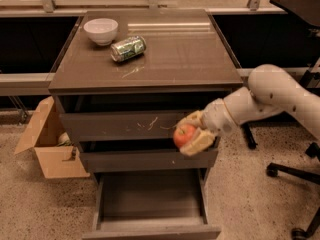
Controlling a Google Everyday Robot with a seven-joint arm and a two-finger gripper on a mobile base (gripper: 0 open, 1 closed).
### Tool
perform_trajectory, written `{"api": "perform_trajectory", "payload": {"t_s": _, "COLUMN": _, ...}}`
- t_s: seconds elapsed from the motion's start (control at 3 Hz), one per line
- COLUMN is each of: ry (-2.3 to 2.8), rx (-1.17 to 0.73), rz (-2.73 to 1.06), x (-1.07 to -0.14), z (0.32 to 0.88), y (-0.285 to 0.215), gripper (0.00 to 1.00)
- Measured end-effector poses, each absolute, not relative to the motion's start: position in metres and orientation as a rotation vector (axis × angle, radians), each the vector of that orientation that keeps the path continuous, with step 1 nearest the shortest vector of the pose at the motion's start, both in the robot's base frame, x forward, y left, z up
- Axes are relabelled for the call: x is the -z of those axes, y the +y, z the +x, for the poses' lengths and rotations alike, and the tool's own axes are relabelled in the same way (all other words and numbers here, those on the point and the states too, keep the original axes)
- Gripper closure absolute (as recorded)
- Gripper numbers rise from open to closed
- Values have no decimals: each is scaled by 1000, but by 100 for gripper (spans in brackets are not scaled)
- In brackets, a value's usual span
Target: Place apple into bottom drawer
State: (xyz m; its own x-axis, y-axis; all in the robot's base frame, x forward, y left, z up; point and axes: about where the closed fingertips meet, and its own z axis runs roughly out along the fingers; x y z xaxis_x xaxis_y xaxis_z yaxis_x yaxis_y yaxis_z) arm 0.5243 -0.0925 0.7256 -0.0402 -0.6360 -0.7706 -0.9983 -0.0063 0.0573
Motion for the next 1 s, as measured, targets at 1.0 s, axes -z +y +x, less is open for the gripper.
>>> {"api": "perform_trajectory", "payload": {"t_s": 1.0, "ry": 1978, "rx": -892, "rz": -1648, "x": -537, "z": 489, "y": -159, "gripper": 100}}
